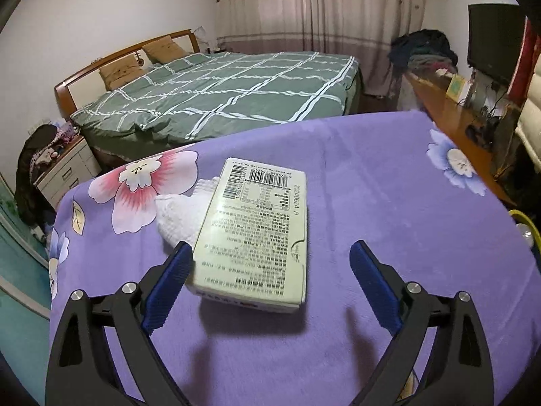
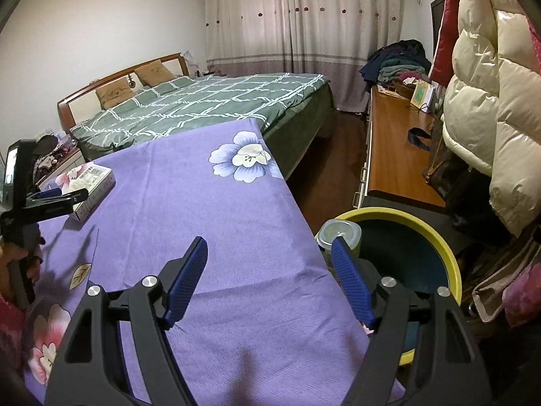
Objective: Collect trash
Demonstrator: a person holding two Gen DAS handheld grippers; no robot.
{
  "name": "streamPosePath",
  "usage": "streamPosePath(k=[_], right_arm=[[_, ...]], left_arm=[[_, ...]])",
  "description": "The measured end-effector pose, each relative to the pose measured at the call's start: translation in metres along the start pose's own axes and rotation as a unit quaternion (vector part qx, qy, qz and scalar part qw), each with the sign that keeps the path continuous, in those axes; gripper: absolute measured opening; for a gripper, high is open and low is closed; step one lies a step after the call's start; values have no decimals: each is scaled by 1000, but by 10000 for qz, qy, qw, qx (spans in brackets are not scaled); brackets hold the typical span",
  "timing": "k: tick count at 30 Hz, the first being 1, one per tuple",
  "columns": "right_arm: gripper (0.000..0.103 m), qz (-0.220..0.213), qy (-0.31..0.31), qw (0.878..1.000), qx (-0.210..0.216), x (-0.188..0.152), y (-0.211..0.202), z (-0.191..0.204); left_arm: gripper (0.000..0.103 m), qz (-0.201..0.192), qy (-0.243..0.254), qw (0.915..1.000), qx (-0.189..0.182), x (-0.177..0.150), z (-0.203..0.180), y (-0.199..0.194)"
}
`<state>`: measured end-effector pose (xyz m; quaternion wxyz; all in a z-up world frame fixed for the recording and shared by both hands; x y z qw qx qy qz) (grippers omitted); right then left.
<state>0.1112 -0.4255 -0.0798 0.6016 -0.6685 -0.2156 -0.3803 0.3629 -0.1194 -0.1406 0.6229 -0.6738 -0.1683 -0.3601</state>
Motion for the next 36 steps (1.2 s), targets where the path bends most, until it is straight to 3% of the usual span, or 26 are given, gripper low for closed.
streamPosePath(k=[6,13,17,25,29,36], right_arm=[[72,-21,76,10000,-17,0,0,-6],[72,11,138,9999,-4,-1,1,-9],[72,42,131,9999,7,-2,2,-9],[72,112,105,9999,51,-3,7,-7],[72,111,118,9999,44,-4,7,-6],[72,127,120,9998,67,-5,9,-5]], left_arm=[[93,129,67,9993,348,2,2,14],[93,131,-28,9991,413,3,12,18],[94,24,-54,9995,309,5,14,15],[98,204,588,9980,87,5,1,26],[80,154,631,9977,186,4,1,23],[75,54,590,9982,131,-1,-3,11]])
Point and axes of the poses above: each gripper's, at about its wrist camera, not at the fingertips, and y roughly the way its jaws point, z to its left, x to its top, the point moved 4 cm from there along y, roughly the way its jaws point, and after that the axes turned 4 degrees about -y, right-handed, at the moved point
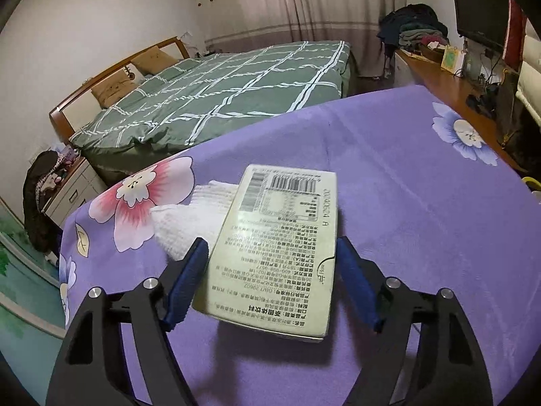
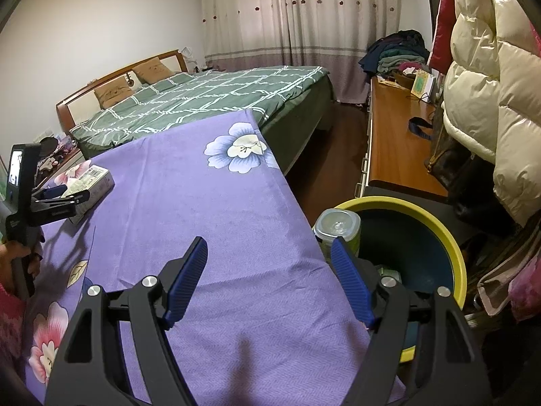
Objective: Collect trash
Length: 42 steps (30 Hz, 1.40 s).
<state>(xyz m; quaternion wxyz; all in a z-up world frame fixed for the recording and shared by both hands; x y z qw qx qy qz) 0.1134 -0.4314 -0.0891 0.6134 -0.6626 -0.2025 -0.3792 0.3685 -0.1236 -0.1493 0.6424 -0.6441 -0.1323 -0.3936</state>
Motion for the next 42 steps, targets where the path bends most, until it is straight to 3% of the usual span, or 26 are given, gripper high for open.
streamPosePath(k=[6,7,8,10,15,16,17,18,25,31,32,34,35,42], right_arm=[[72,6,5,10000,14,-1,0,-1],[72,12,4,10000,21,-1,1,-1],[72,16,3,10000,26,-1,1,-1],[72,38,-6,10000,57,-2,3,0],[72,83,-61,9998,154,-4,5,8],[72,86,-67,9998,176,-4,6,10],[72,85,-76,9997,203,-4,6,13],[72,84,-88,9997,221,-3,5,15],[72,76,-205,9995,217,-3,1,23],[72,131,-198,9995,189,0,3,19],[72,141,-221,9994,208,2,4,20],[72,166,-325,9989,290,8,4,25],[72,167,-381,9985,343,12,4,29],[72,-7,-856,9929,824,68,7,74]], left_arm=[[72,-147,-32,9998,-107,-4,-7,-27],[65,-165,-18,9997,-175,-7,-9,-35],[43,-137,-8,9997,-211,-8,-11,-39],[43,-116,6,9995,-308,-16,-14,-53],[46,127,56,9992,-371,-42,-10,-73],[55,197,64,9992,-354,-46,-9,-73],[92,206,71,9992,-334,-47,-8,-73],[98,28,91,9995,-305,-46,-8,-77],[98,77,161,9998,-131,-29,-10,-52],[98,420,134,9990,-108,-29,-10,-25],[96,466,114,9988,-119,-30,-10,-22],[79,562,59,9982,-181,-33,-9,-17],[75,607,16,9979,-232,-35,-8,-15],[74,557,22,9974,-454,-55,-3,-35]])
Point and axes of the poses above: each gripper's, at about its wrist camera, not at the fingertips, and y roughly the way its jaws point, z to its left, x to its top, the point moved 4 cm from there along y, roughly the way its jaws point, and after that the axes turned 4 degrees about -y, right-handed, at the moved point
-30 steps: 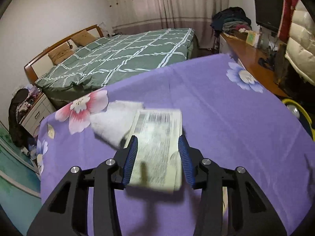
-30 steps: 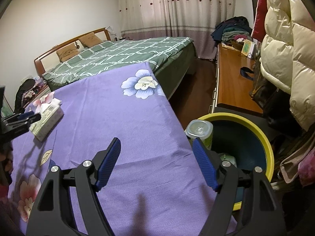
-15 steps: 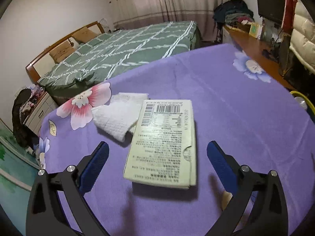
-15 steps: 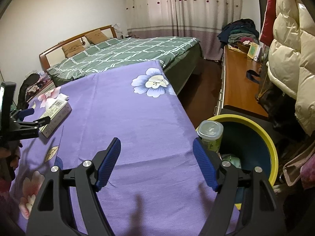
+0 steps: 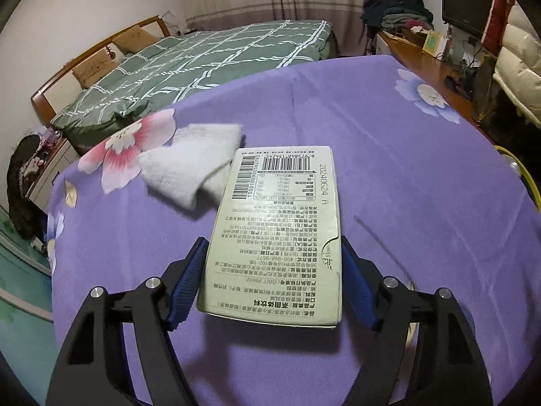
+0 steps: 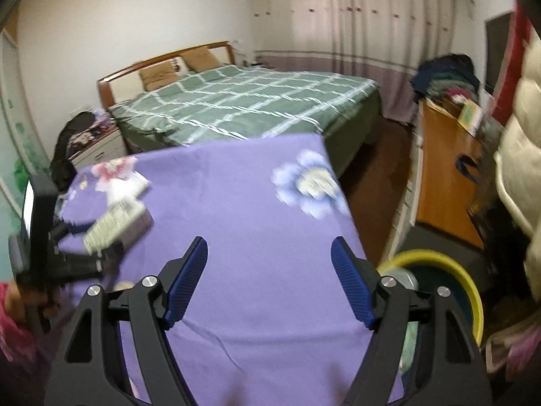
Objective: Collect trash
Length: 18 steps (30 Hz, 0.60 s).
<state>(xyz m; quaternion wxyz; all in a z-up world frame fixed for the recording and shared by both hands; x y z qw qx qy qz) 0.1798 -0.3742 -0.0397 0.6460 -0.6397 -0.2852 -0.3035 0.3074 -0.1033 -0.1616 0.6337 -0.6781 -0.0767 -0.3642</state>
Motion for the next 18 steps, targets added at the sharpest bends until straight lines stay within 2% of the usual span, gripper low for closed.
streamPosePath(k=[5,9,12,14,18], right_arm=[[72,99,-368,9989,289,35,32,44],[72,445,-544,9951,695,43,68,85],[72,696,-677,9906,960,44,95,121],[72,798,-740,9877,1119,45,107,141],[72,950,-940,9820,1338,50,134,184]], left_arm=[[74,-8,-227,9997,101,-31,23,-23],[74,-97,-592,9970,493,-55,58,-43],[74,-325,-1048,9905,832,-64,89,-62],[74,-539,-1383,9833,1057,-68,110,-75],[72,-728,-1691,9745,1280,-72,134,-88]])
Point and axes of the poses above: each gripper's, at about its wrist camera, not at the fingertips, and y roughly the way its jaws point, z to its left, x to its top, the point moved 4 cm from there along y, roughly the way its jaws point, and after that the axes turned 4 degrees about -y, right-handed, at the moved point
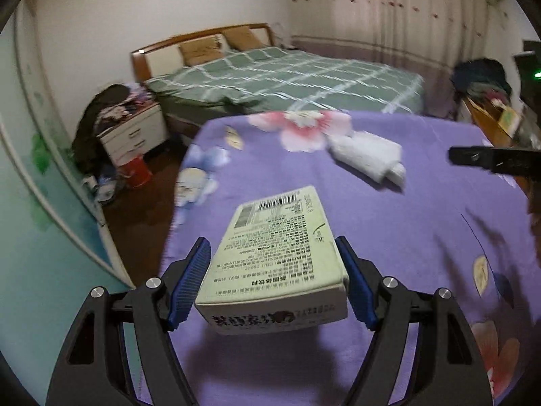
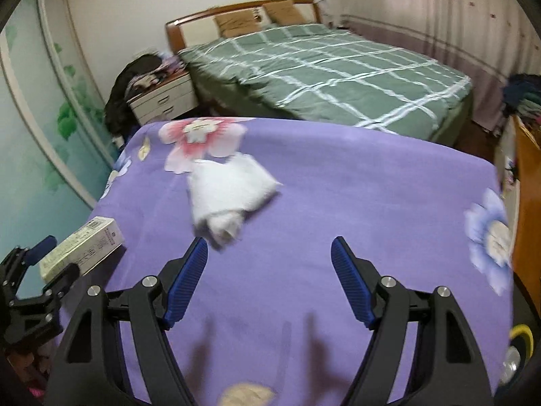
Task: Collect trash
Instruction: 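Drop the white tissue into the bin with right gripper while left holds the box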
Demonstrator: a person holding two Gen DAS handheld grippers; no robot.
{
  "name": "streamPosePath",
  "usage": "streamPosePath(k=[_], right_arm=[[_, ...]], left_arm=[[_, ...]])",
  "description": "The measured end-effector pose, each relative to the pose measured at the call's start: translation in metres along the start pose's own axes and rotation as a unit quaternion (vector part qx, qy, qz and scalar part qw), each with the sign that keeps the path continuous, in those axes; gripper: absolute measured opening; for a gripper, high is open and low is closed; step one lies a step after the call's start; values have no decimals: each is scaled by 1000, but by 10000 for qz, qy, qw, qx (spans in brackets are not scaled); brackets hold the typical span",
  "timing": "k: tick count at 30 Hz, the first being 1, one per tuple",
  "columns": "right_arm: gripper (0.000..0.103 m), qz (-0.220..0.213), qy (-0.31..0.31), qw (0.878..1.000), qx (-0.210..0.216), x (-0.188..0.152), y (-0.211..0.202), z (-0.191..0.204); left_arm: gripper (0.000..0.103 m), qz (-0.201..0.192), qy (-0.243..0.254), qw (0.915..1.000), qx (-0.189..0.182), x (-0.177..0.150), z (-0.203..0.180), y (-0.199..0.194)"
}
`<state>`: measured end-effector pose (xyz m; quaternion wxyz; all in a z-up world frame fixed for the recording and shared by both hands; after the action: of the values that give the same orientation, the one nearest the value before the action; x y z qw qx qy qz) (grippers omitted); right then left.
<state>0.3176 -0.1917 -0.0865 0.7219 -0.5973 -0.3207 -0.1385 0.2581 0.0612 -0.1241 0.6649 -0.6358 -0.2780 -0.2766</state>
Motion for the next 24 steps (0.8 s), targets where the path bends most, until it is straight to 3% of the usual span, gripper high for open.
streamPosePath(k=[2,11,13,14,15,17,18,19,20,21,24], right_arm=[[72,34,-56,10000,7,11,17,10],[72,281,-432,9985,-188,37,72,35],[72,510,-512,9971,-232,38,88,39],[72,626,-536,9962,-280,36,93,39],[70,719,-551,9954,-319,34,97,37],[60,723,-520,9955,-324,30,99,36],[49,710,-505,9957,-314,29,97,35],[30,718,-476,9959,-261,27,95,34],[20,739,-458,9960,-220,26,93,33],[14,775,-437,9959,-156,24,90,32],[11,759,-500,9956,-214,14,75,30]], left_arm=[[63,14,-84,10000,-9,1,7,0],[63,385,-21,9991,-184,-13,0,16],[70,394,-102,9990,-175,-12,1,15],[83,388,-117,9991,-136,-12,2,14],[87,346,-103,9993,-77,-11,2,13],[87,346,-66,9994,-16,-11,3,13],[89,361,-65,9993,7,-11,4,14],[91,394,-75,9992,36,-10,6,16],[94,427,-76,9990,45,-9,7,17],[94,460,-71,9989,36,-9,8,19],[97,600,-24,9982,-21,-10,8,26]])
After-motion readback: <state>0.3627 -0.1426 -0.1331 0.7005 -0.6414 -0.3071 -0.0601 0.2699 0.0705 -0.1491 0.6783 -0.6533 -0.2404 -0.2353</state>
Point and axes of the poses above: each gripper's, at about its wrist camera, not at the fingertips, and y roughly the way its jaws point, z to its left, x to its top, the point moved 4 cm from there along y, roughly the way its jaws point, and after that the axes turned 4 degrees about -y, right-handed, at the moved point
